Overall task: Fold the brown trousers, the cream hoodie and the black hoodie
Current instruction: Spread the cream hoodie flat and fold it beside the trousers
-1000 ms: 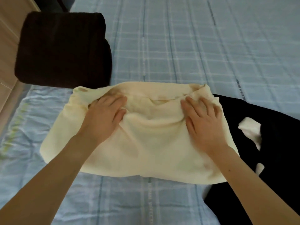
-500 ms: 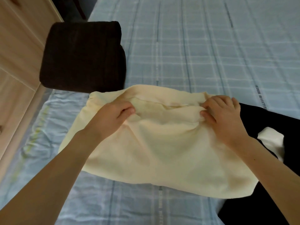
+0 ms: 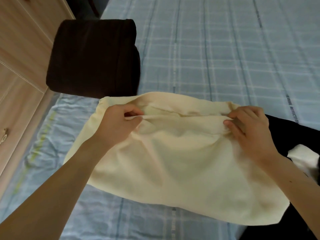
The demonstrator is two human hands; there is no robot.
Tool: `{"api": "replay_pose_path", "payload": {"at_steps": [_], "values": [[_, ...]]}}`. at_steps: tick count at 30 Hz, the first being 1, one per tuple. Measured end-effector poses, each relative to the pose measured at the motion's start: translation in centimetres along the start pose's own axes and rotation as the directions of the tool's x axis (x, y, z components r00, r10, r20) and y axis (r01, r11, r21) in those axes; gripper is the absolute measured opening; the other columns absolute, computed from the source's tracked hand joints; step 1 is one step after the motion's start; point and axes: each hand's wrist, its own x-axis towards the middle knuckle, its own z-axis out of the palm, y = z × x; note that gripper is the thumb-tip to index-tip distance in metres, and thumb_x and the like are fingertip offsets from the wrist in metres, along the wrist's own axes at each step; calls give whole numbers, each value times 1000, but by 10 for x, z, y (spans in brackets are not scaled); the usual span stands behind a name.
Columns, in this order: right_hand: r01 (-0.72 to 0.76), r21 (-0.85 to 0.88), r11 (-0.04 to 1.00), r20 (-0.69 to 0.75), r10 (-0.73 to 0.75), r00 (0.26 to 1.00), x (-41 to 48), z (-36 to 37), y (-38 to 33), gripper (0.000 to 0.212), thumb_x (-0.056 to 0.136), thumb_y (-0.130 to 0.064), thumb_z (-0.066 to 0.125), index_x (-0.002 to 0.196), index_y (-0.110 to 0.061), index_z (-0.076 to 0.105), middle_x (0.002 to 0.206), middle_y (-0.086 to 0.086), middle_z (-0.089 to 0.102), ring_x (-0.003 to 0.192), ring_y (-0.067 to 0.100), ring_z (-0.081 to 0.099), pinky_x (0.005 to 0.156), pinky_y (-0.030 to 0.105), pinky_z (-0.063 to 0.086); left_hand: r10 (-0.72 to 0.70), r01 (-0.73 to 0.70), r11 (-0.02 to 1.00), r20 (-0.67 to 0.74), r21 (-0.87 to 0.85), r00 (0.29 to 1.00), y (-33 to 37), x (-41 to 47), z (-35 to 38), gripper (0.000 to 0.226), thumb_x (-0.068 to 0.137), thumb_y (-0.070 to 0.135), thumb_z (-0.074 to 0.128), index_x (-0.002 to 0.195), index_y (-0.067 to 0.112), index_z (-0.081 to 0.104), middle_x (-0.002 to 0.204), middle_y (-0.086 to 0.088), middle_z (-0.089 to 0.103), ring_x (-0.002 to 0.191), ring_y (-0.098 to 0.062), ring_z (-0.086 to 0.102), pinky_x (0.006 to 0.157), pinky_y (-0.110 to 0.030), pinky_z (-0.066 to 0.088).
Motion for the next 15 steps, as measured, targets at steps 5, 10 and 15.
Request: {"api": "replay_pose_path", "payload": {"at_steps": [5,10,15], "values": [[-153,101,983,-165,168,972,22,-18,11,21,93,-30,56,96,-11,65,91,-7,56,101,24,50,82,21,29,34,-92,981,-315,-169,948,17,37,-19,14,84,21,67,83,32,75,73,15,71,69,3,62,67,-10,46],[-315,-84,945,9,317,948,38,6,7,17,96,-19,61,101,-4,68,101,20,69,102,41,57,91,43,41,241,-177,764,-19,620,970,8,59,16,22,99,15,51,107,11,71,107,-10,67,104,-29,52,94,-36,32],[-217,-169,961,-98,202,974,26,5,-30,39,99,-20,50,134,-6,57,140,19,56,132,39,46,115,58,24,439,-313,785,-124,535,890,33,25,30,35,92,2,52,126,5,62,126,-15,61,119,-34,52,111,-44,31]]}}
